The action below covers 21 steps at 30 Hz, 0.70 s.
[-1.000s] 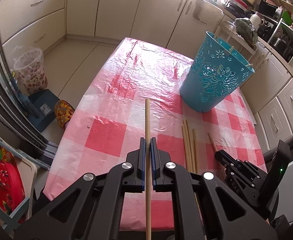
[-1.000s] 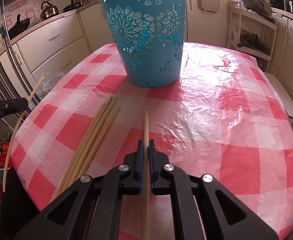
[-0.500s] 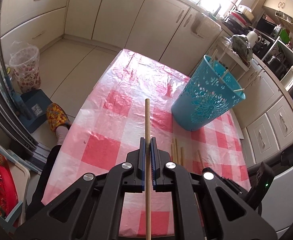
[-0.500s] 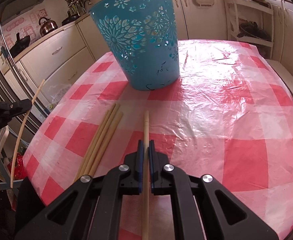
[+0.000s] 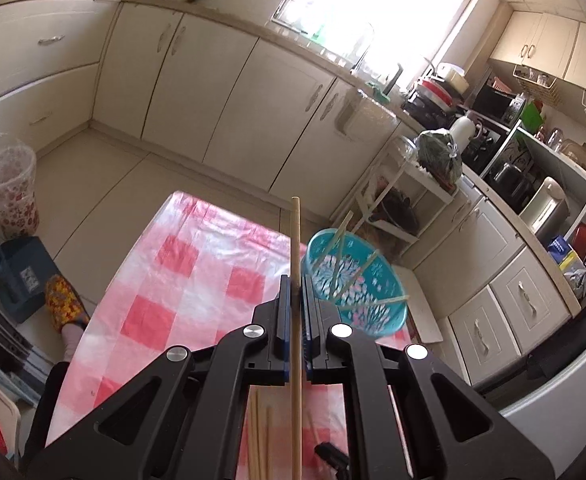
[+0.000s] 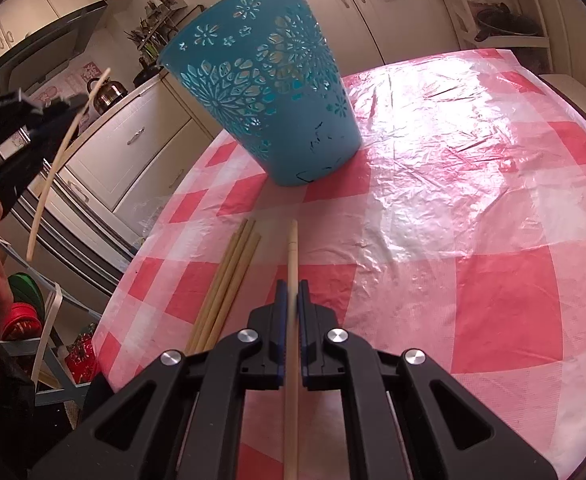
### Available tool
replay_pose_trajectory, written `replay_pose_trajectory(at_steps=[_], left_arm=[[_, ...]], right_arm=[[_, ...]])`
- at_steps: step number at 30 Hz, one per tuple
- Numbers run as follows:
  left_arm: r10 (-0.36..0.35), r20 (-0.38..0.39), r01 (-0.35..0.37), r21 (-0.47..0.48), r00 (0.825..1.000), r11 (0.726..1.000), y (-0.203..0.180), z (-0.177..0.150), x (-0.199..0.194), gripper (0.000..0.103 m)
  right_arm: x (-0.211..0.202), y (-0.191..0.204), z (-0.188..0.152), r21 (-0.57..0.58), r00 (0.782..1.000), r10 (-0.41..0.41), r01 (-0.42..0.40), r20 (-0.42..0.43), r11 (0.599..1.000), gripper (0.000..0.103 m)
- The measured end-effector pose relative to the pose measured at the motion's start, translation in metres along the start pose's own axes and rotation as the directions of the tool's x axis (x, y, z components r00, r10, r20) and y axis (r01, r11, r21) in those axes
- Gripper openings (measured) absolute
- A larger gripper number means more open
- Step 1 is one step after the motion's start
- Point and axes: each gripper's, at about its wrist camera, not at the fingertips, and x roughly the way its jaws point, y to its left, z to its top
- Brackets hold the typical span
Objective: Organize utensils
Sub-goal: 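Lower the left tool's chopstick into the basket and open the left tool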
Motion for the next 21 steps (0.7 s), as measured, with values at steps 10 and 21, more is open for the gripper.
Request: replay_pose_trajectory(at_steps=[10,21], left_arm=[[-0.015,0.181,0.001,0.08,0.983,0.997,-0.072,0.054,0.064,0.005],[0.14,0.097,-0.158,0.203,0.985,0.966,-0.073,0.02,0.109,0.005]], right_arm=[[-0.001,-0.007,0.001,0.037,0.999,0.035,-0.035,-0.008,0.999,0.006],[-0.001,-0.008,0.001,0.048,0.999,0.045,-0.045,-0.013,0.998,0.006]])
